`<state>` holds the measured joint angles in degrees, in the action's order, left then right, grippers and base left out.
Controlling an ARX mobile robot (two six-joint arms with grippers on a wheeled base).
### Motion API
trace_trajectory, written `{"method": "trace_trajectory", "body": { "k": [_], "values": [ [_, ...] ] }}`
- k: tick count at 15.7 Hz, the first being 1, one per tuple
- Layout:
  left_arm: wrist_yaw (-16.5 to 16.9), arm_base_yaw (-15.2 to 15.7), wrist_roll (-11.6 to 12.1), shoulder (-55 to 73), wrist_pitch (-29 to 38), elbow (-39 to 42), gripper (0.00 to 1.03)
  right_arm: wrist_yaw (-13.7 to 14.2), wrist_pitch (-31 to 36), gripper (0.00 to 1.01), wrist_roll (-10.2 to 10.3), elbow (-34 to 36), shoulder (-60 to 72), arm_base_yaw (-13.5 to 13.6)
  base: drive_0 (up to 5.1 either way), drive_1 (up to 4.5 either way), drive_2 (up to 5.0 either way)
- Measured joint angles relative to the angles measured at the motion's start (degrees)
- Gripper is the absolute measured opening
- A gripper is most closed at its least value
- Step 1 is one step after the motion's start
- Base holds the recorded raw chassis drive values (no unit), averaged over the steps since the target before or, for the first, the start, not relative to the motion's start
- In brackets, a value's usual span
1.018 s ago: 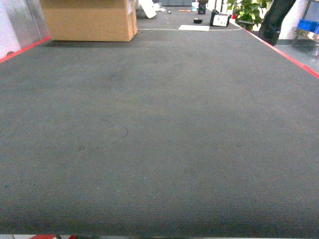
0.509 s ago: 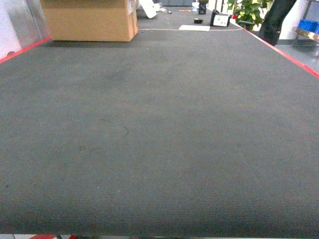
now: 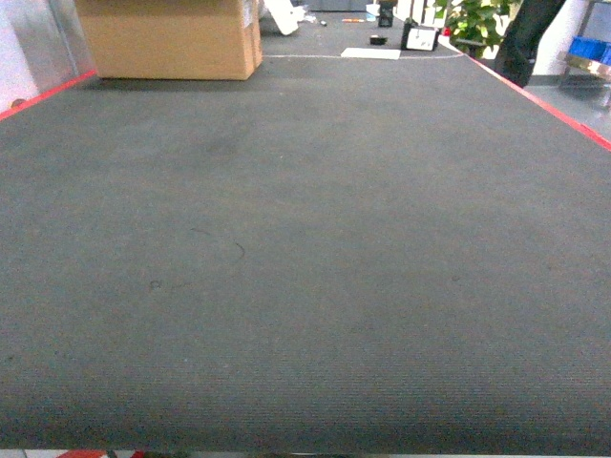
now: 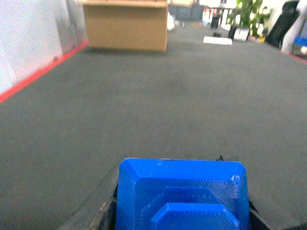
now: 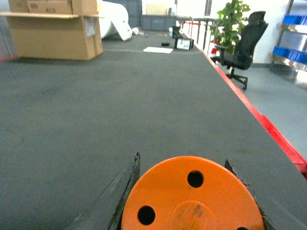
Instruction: Sort blue parts and orange caps into right shelf containers
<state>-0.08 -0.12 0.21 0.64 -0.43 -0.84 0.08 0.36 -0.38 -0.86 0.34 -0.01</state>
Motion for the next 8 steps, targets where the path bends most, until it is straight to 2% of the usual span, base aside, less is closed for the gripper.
{"method": "trace_trajectory", "body": {
  "k": [8],
  "values": [
    [0.0, 0.0, 0.0, -0.1, 0.2, 0.0, 0.44, -0.1, -0.8, 0.45, 0.0, 0.1, -0.1, 0.0, 0.0, 0.00, 0.0]
  ]
}}
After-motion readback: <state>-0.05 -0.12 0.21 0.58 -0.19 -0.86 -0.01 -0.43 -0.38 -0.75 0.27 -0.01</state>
